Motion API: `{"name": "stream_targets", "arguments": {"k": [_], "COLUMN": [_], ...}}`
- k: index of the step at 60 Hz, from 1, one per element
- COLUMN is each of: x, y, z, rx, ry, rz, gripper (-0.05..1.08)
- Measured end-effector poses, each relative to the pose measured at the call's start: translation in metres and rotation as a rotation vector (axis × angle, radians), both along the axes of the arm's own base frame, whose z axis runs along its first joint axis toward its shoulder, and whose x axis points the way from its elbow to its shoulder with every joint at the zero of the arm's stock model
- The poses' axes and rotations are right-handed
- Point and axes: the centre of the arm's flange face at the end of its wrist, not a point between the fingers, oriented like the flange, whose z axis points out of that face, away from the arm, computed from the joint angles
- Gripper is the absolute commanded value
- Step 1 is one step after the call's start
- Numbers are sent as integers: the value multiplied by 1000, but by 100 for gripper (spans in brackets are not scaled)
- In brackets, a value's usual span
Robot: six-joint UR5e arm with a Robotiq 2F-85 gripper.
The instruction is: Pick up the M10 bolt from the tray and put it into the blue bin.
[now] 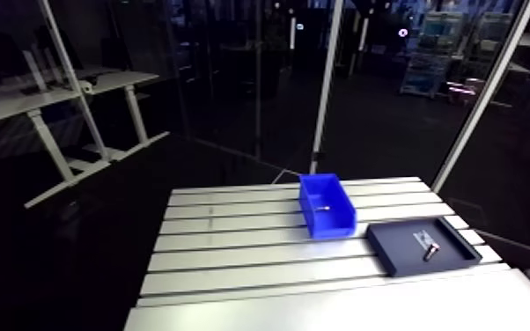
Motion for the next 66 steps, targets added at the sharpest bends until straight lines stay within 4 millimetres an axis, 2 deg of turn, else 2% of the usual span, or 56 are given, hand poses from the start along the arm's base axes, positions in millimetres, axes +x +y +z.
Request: {"name": "stream_targets", "arguments": {"k": [66], "x": [-1], "y": [-1], "z": [-2], "rx": [-2], "ry": [-3], "rz": [-8], "gripper": [1]}}
